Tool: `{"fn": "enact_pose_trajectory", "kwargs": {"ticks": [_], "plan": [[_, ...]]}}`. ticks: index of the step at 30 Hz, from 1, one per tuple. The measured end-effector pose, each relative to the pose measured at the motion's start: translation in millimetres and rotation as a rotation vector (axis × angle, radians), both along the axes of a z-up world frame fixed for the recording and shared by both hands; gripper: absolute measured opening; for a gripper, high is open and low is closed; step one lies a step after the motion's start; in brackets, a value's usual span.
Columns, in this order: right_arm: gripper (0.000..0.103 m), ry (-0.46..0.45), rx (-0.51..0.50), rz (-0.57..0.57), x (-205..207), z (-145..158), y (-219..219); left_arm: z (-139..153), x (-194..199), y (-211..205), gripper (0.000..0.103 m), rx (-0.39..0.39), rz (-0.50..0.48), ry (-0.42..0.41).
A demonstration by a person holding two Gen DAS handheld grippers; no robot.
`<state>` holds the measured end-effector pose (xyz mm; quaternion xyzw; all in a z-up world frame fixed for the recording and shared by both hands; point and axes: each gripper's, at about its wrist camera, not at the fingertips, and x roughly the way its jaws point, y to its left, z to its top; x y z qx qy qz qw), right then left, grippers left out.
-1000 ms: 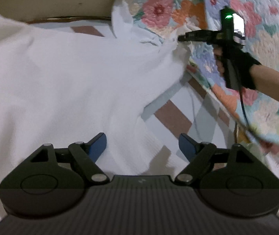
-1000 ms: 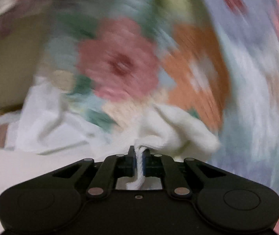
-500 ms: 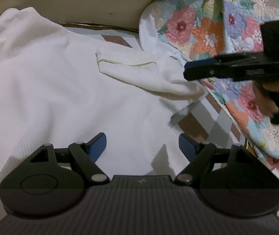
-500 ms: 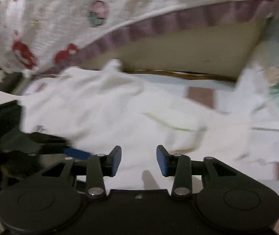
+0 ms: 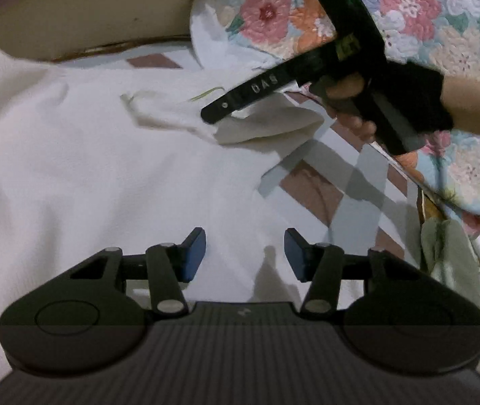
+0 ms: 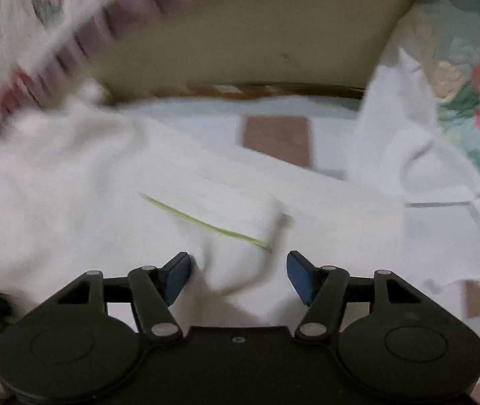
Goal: Fold clothes
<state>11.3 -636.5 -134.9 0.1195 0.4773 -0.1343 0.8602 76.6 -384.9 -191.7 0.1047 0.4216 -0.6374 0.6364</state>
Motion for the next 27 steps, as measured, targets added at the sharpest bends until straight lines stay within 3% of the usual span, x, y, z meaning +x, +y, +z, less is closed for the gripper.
{"fn": "enact_pose_trajectory", "kwargs": {"ticks": [1, 2, 3, 4, 9, 10, 12, 14, 15, 17, 24, 25, 27], "plan": [[0.057, -0.026, -0.005, 0.004, -2.5, 3.5, 1.5, -1.2, 1.0, 2.4, 0.051, 0.002, 0.007, 0.017], [0.019, -0.057, -0.005, 0.008, -5.0, 8.1, 3.0, -2.0, 1.4, 3.6, 0.051, 0.0, 0.01, 0.019], [0.007, -0.087, -0.005, 0.012, -7.5, 12.7, 4.5, -2.8, 1.8, 4.7, 0.051, -0.001, 0.013, 0.021], [0.007, -0.117, -0.006, 0.016, -10.0, 17.3, 6.1, -3.6, 2.2, 5.9, 0.051, -0.003, 0.016, 0.024], [0.007, -0.16, -0.353, -0.069, -21.7, 72.9, -25.8, -1.6, -1.1, -0.2, 0.052, -0.043, -0.015, 0.055], [0.007, -0.165, -0.426, -0.131, -29.5, 84.1, -41.4, 0.1, -3.3, -1.6, 0.052, -0.049, -0.024, 0.067], [0.007, -0.131, -0.596, -0.253, -44.7, 104.7, -72.9, 3.5, -8.9, -4.2, 0.053, -0.058, -0.036, 0.081], [0.007, 0.023, -0.817, -0.301, -51.0, 110.0, -102.2, 3.8, -14.6, -5.7, 0.054, -0.055, -0.047, 0.105], [0.005, 0.074, -0.857, -0.336, -55.8, 112.4, -116.9, 2.4, -17.2, -6.8, 0.054, -0.049, -0.053, 0.122], [0.002, 0.17, -0.919, -0.41, -65.9, 117.3, -146.4, -1.8, -23.7, -9.3, 0.054, -0.035, -0.06, 0.128], [0.004, 0.095, -0.817, -0.495, -65.9, 99.0, -133.5, -21.0, -42.8, -16.5, 0.055, 0.014, -0.075, 0.258], [0.007, 0.083, -0.802, -0.507, -65.8, 96.3, -131.4, -21.9, -45.1, -17.6, 0.055, 0.021, -0.078, 0.283], [0.037, 0.06, -0.771, -0.53, -65.6, 90.9, -127.2, -23.9, -46.7, -17.0, 0.056, 0.04, -0.086, 0.346]]}}
